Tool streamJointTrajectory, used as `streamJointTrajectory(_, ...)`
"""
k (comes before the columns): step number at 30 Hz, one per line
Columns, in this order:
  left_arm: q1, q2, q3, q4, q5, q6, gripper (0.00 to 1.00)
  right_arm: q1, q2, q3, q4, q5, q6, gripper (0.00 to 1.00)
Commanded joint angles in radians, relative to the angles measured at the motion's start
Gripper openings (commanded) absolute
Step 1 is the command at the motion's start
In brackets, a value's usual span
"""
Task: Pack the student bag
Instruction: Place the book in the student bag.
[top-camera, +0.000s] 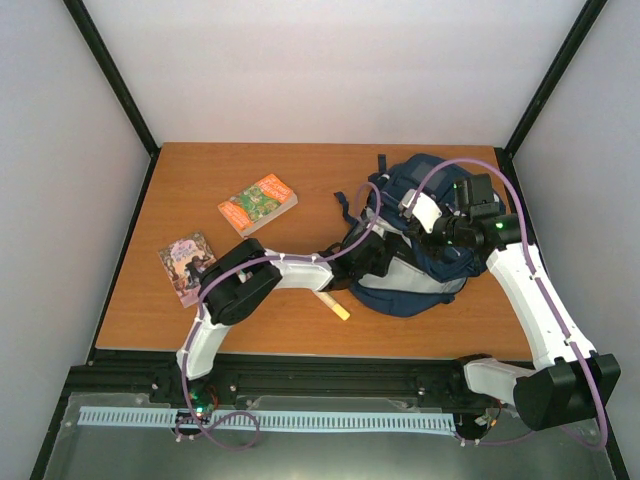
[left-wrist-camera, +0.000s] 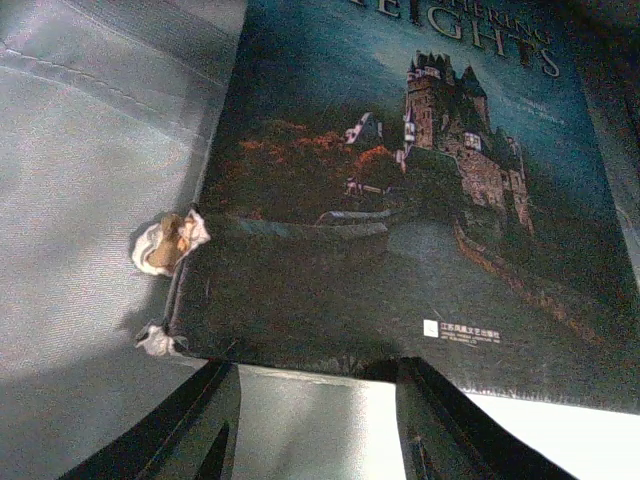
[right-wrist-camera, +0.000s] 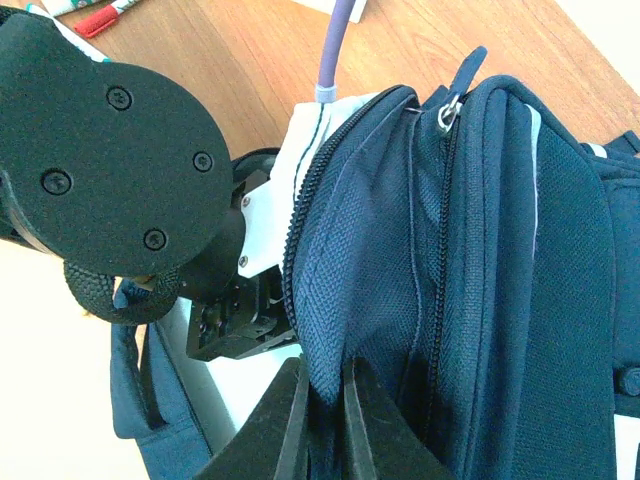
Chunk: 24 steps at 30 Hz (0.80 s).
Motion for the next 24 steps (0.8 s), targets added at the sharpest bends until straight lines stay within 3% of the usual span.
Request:
streamJointTrajectory(1, 0.013, -0.024, 0.005, 0.087, -0.002, -0.021, 0.45, 0.013, -0.03, 0.016, 0.081, -0.083, -0.015, 0.03)
streamJointTrajectory(8, 0.014, -0.157, -0.173, 0.168, -0.014, -0.028, 0.44, 0.012, -0.025, -0.011, 0.121, -0.06, 0.007, 0.03)
streamJointTrajectory(11, 0.013, -0.158, -0.206, 0.184, 0.01, -0.031, 0.39, 0.01, -0.028, -0.018, 0.129, -0.055, 0.009, 0.03)
streamJointTrajectory(20, 0.013, -0.037, -0.143, 0.21, 0.068, -0.043, 0.12, 0.009, -0.026, -0.009, 0.136, -0.075, 0.022, 0.03)
streamJointTrajectory(24, 0.013, 0.02, -0.078, 0.23, 0.082, -0.05, 0.1, 0.01, -0.024, 0.001, 0.127, -0.088, 0.02, 0.03)
